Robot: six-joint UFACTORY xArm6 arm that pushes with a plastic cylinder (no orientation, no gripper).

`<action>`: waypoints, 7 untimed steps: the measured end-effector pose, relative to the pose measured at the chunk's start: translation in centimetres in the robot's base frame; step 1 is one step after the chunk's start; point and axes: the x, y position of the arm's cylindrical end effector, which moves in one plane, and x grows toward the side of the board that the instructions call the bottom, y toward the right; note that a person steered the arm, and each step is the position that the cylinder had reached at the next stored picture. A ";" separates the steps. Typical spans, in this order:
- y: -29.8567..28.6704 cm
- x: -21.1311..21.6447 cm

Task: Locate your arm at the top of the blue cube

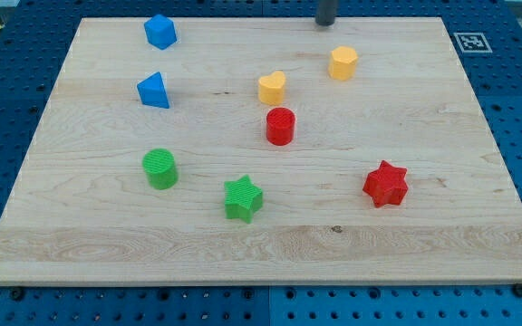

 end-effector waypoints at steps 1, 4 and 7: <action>-4.3 0.0; -16.0 0.0; -19.1 0.0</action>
